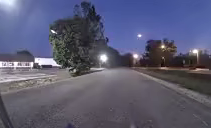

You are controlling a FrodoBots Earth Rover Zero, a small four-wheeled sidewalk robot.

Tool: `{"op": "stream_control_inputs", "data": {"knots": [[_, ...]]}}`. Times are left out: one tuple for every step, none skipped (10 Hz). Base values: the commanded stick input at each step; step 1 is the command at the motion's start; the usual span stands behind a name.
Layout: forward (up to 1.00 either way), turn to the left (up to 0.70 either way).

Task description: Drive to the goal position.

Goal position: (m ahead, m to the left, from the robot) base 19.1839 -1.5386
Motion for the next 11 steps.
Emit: {"op": "stream_control_inputs", "data": {"knots": [[0.70, 0.00], [0.70, 0.00], [0.70, 0.00], [0.70, 0.00], [0.70, 0.00], [0.70, 0.00], [0.70, 0.00], [0.70, 0.00], [0.70, 0.00], [0.70, 0.00], [0.70, 0.00]]}}
